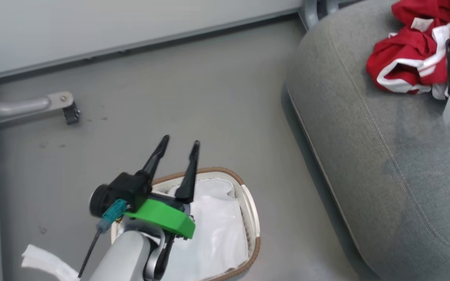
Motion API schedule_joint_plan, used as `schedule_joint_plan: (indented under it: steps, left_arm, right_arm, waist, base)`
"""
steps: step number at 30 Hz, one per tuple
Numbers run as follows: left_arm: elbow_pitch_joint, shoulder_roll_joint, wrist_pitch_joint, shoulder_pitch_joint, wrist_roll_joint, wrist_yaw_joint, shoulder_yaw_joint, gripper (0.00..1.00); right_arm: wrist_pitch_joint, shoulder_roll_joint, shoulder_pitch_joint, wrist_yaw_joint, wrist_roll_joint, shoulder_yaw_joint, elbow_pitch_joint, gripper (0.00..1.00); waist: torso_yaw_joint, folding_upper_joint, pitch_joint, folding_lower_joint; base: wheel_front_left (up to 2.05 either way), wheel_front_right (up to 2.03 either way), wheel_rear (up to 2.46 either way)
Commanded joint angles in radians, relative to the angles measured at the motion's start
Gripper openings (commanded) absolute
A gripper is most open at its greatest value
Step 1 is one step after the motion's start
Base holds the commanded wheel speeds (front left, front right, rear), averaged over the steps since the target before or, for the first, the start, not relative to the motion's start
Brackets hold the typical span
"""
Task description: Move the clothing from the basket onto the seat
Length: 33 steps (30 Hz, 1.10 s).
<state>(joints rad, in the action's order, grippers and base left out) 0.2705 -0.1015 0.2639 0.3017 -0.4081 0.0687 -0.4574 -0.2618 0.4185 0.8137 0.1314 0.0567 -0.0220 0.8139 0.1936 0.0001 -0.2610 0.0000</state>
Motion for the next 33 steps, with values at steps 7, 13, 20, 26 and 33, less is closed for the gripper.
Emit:
schedule_joint_plan:
  steps: [7,13,20,26,33]
  left_arm:
    - [-0.008,0.007,0.0,-0.116,0.01,-0.046,0.162,1.0]
    - [0.006,0.008,0.001,-0.202,0.008,-0.058,0.266,1.0]
    - [0.025,0.015,0.001,-0.298,0.003,-0.051,0.314,1.0]
    - [0.039,0.015,0.001,-0.352,0.01,-0.032,0.324,1.0]
    - [0.043,0.021,0.001,-0.383,0.011,-0.019,0.331,1.0]
  right_arm:
    - [-0.005,-0.127,-0.106,-0.001,0.011,0.049,-0.073,1.0]
    - [-0.005,-0.242,-0.249,-0.001,0.01,0.103,-0.171,1.0]
    - [-0.005,-0.343,-0.424,-0.001,-0.017,0.139,-0.286,1.0]
    - [-0.005,-0.366,-0.561,-0.001,0.005,0.134,-0.365,1.0]
    - [-0.005,-0.366,-0.68,-0.001,0.088,0.082,-0.435,1.0]
  waist:
    - [-0.146,-0.0001,0.169,0.0]
    - [-0.201,-0.0001,0.228,0.0]
    - [-0.233,-0.0001,0.277,0.0]
    - [-0.241,-0.0001,0.306,0.0]
    - [-0.236,-0.0001,0.318,0.0]
  base:
    - [0.0,0.0,0.0]
    - [0.0,0.0,0.0]
    - [0.0,0.0,0.0]
    - [0.0,0.0,0.0]
    - [0.0,0.0,0.0]
